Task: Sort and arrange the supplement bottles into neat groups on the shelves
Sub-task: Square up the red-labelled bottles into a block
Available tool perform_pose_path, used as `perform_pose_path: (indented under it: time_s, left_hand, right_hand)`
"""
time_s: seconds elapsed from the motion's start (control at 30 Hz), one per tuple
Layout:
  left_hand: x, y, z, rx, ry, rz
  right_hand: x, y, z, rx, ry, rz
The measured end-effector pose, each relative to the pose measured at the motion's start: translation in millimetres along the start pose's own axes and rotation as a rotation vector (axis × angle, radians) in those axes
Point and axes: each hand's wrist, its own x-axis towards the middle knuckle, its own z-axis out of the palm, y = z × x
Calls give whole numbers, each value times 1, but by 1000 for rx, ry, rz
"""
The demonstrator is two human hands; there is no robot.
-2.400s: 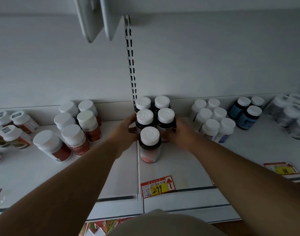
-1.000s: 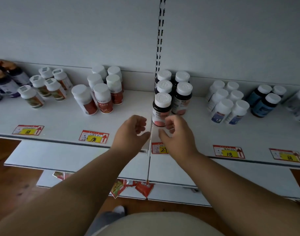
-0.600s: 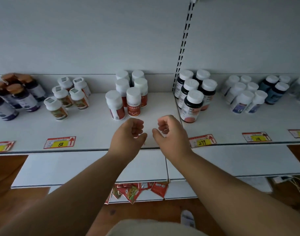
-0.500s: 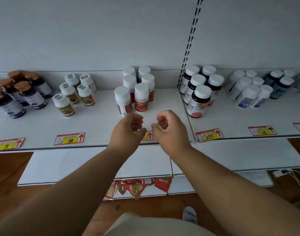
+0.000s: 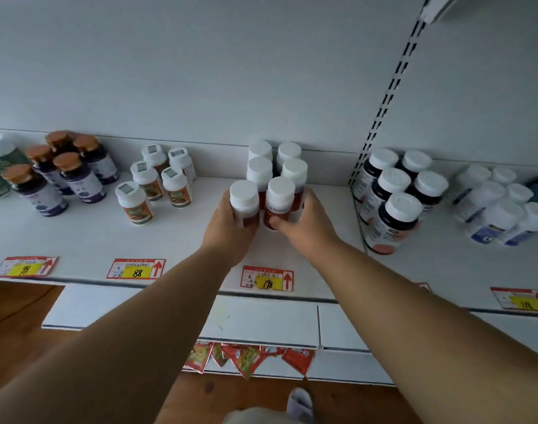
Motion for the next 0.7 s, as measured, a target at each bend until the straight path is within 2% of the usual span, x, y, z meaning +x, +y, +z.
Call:
perform_pose_path:
  time_s: [0.13, 0.3, 0.43, 0.6, 0.7]
  left_hand:
    - [8, 7, 13, 99, -31, 63]
    - [21, 1, 10, -53, -46, -63]
    - [32, 12, 4, -89, -158, 10]
    - [34, 18, 10, -152, -220, 125]
    - [39, 9, 3, -309, -369, 71]
  right_hand:
    - [18, 0, -2, 1, -73, -52]
    - [28, 13, -14, -20, -102, -120]
    - [32, 16, -16, 75, -195, -146]
    - [34, 19, -11, 151, -188, -151]
    - [32, 21, -13, 235, -165, -112]
